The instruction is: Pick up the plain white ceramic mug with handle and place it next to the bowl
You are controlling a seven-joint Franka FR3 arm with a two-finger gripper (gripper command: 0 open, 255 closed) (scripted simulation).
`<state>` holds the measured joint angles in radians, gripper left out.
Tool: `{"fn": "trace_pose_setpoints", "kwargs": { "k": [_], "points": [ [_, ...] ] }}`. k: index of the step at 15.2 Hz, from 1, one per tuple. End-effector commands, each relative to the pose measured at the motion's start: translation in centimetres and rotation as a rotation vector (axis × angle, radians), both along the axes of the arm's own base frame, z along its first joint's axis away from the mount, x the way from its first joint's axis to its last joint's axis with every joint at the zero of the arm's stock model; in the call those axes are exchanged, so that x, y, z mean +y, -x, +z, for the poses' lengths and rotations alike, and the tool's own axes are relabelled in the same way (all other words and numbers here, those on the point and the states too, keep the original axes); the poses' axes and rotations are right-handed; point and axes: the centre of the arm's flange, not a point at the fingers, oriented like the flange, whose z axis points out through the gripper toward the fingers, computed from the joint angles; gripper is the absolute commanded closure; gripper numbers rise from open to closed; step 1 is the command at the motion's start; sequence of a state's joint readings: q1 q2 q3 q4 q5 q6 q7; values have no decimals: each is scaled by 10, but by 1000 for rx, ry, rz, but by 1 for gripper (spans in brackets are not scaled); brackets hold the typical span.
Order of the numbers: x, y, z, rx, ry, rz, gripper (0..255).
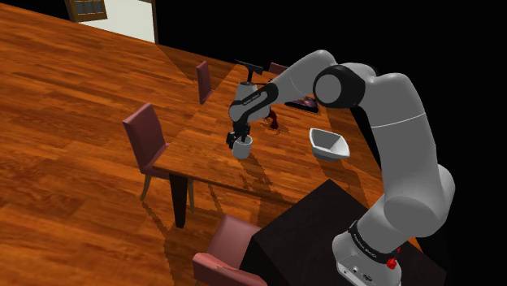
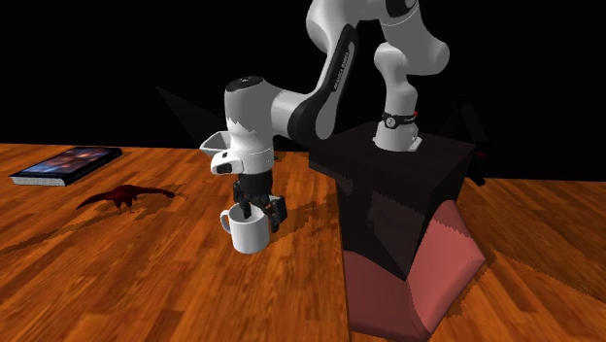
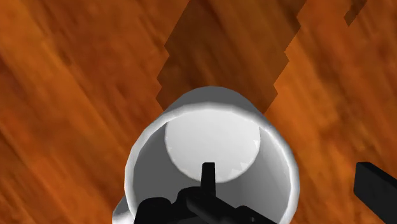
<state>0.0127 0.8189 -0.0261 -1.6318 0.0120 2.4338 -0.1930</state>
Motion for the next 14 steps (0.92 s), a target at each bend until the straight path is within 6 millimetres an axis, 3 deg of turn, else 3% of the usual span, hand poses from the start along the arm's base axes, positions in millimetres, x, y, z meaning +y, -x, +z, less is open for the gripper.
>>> {"fn": "trace_pose_setpoints", "kwargs": {
  "k": [1, 9, 10, 14],
  "points": [
    [0, 0, -11, 0, 0, 0, 0],
    [0, 0, -14, 0, 0, 0, 0],
    [0, 0, -14, 0, 0, 0, 255],
    [0, 0, -14, 0, 0, 0, 255]
  ]
}}
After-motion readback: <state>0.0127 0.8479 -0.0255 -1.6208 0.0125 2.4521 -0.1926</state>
